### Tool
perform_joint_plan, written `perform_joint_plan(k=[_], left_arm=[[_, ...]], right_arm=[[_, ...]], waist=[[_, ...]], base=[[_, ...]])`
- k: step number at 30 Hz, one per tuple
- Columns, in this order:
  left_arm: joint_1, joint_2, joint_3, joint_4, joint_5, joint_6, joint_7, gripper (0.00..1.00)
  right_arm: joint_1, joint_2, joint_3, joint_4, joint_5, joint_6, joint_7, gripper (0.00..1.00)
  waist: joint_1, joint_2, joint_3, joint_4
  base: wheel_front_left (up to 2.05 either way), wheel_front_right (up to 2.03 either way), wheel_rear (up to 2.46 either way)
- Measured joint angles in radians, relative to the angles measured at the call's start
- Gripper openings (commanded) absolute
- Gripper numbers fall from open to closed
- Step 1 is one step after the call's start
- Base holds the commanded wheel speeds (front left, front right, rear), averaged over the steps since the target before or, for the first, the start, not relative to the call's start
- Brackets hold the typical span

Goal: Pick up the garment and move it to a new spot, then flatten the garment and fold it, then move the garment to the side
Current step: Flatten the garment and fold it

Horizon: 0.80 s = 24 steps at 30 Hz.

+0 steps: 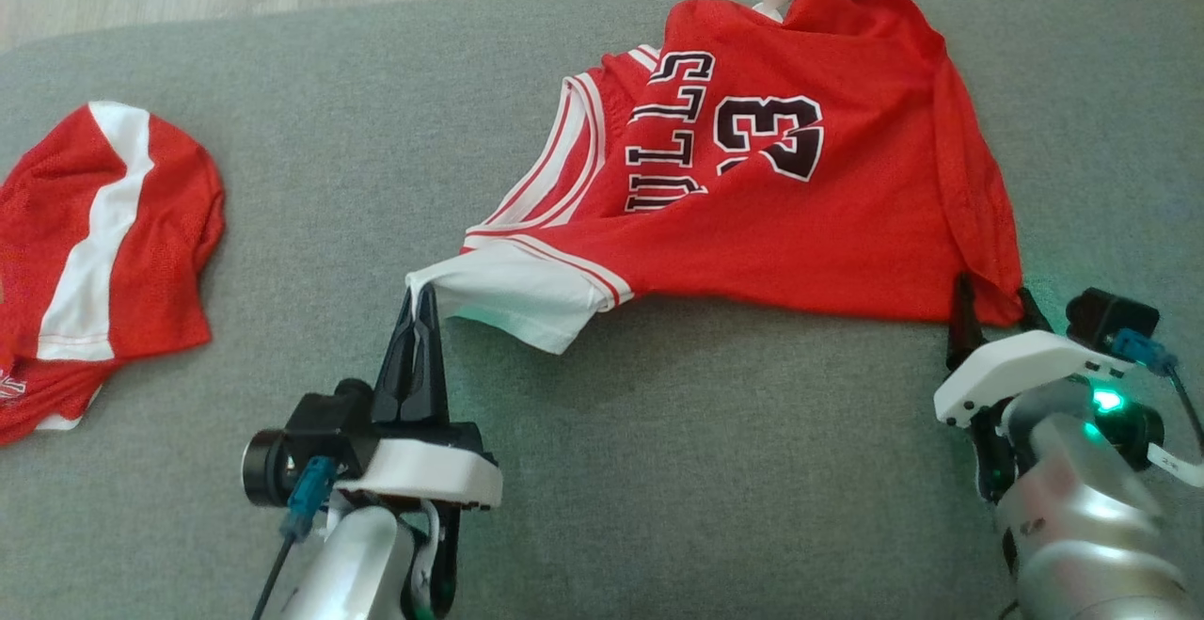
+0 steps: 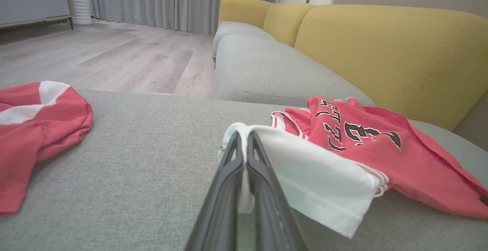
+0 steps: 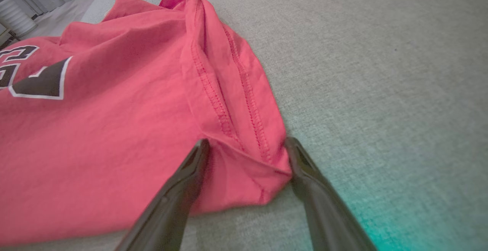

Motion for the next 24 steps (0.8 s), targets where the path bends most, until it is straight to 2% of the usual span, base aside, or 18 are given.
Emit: perform_joint_plan(k=[10,11,12,13,14,15,19,24], left_arm=[[0.001,0.0,-0.012,0.007,-0.001,-0.007,0.0,0.0],[0.001,0.0,-0.014,0.007,-0.001,-0.007,0.0,0.0],[0.001,0.0,-0.016,0.007,-0.001,-0.007,0.0,0.0],[0.001,0.0,-0.016,0.007,-0.001,-0.007,0.0,0.0],[0.001,0.0,-0.017,0.008,-0.001,-0.007,0.0,0.0],[0.001,0.0,-0.018,0.008,-0.001,-0.007,0.0,0.0],[0.002,0.0,-0.018,0.008,-0.001,-0.007,0.0,0.0],[0.001,0.002,-0.013,-0.009,0.016,-0.009,0.0,0.0]], right_arm=[[-0.033,-0.001,0.011,0.079,0.009,0.0,-0.02,1.0],[-0.034,-0.001,0.011,0.083,0.009,0.0,-0.021,0.96],[-0.035,-0.001,0.011,0.087,0.009,0.0,-0.022,0.76],[-0.035,-0.001,0.01,0.091,0.009,0.0,-0.022,0.38],[-0.035,-0.001,0.008,0.094,0.009,0.0,-0.022,0.1],[-0.035,-0.001,0.005,0.096,0.008,0.0,-0.022,0.0],[-0.035,0.006,-0.017,0.092,-0.017,0.0,-0.021,0.0],[-0.032,0.01,-0.039,-0.022,-0.133,0.0,-0.017,0.0]], waist=[[0.0,0.0,-0.02,0.0],[0.0,0.0,-0.022,0.0],[0.0,0.0,-0.024,-0.001],[0.0,0.0,-0.025,-0.002],[0.0,0.0,-0.027,-0.003],[0.0,0.0,-0.029,-0.004],[0.0,0.0,-0.037,-0.01],[0.0001,0.0,-0.053,-0.019]], base=[[0.0,0.0,0.0],[0.0,0.0,0.0],[0.0,0.0,0.0],[0.0,0.0,0.0],[0.0,0.0,0.0],[0.0,0.0,0.0],[0.0,0.0,0.0],[0.0,0.0,0.0]])
